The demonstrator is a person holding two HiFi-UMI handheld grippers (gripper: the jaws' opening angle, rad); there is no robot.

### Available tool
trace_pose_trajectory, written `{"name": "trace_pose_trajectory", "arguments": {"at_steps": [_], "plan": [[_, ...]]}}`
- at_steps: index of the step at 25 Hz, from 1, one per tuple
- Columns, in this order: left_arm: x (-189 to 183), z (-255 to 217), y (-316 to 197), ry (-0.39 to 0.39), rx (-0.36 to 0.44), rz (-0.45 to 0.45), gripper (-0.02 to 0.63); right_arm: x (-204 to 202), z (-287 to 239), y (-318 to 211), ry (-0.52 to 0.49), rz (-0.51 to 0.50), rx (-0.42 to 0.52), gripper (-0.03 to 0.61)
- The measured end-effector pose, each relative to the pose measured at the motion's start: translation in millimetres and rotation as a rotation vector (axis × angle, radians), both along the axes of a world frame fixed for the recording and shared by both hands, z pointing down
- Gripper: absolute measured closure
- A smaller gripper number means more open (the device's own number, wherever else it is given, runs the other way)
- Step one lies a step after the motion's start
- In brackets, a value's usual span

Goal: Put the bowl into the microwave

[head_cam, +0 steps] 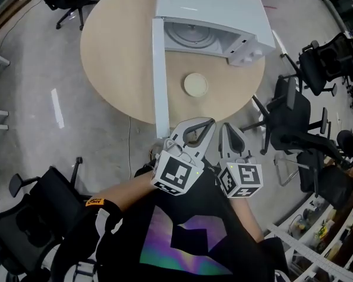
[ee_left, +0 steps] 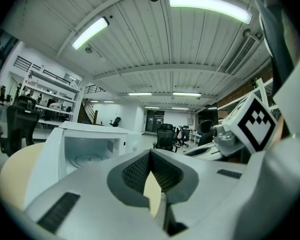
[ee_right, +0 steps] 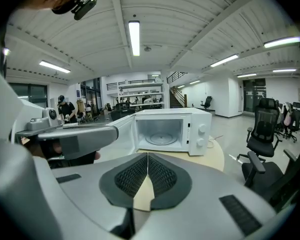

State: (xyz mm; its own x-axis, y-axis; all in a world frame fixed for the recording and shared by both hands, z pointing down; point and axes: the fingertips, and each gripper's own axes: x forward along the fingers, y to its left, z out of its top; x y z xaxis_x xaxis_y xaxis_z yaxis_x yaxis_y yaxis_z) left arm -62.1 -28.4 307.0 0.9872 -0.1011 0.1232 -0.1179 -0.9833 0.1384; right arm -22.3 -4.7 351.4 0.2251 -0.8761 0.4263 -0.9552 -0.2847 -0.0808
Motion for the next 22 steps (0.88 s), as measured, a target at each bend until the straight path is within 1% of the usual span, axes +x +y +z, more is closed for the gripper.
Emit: {"name": "trace_pose_trajectory", "arguments": {"at_steps": [3,6,9,12,16,18,22], "plan": [[14,-5,-4,0.002,0.055,-0.009,0.568,13,1,-19,-0.005,-0.054,0.007,0.561],[24,-4,-15,-0.017,0.069,-0.058,0.568,21,5,-40,-0.025,-0.127,-0.001,0.561],[31,1,-29,-0.051,0.062,-0.145,0.568,27,12,-60,-0.048,-0.209,-0.015,0.561],[41,7,-43,-0.09,0.072,-0.242,0.568,41,22,-79,-0.068,-0.272,-0.034,0.561],[46,14,-64,-0.119,0.058,-0.378,0.568,61,35,-101,-0.092,-0.333,-0.061,0.561],[47,19,-73,-0.136,0.052,-0.431,0.568,68,42,-110,-0.099,-0.359,-0.069,0.561],[48,27,-92,-0.179,0.09,-0.512,0.568,81,56,-124,-0.113,-0.411,-0.092,0.561]]}}
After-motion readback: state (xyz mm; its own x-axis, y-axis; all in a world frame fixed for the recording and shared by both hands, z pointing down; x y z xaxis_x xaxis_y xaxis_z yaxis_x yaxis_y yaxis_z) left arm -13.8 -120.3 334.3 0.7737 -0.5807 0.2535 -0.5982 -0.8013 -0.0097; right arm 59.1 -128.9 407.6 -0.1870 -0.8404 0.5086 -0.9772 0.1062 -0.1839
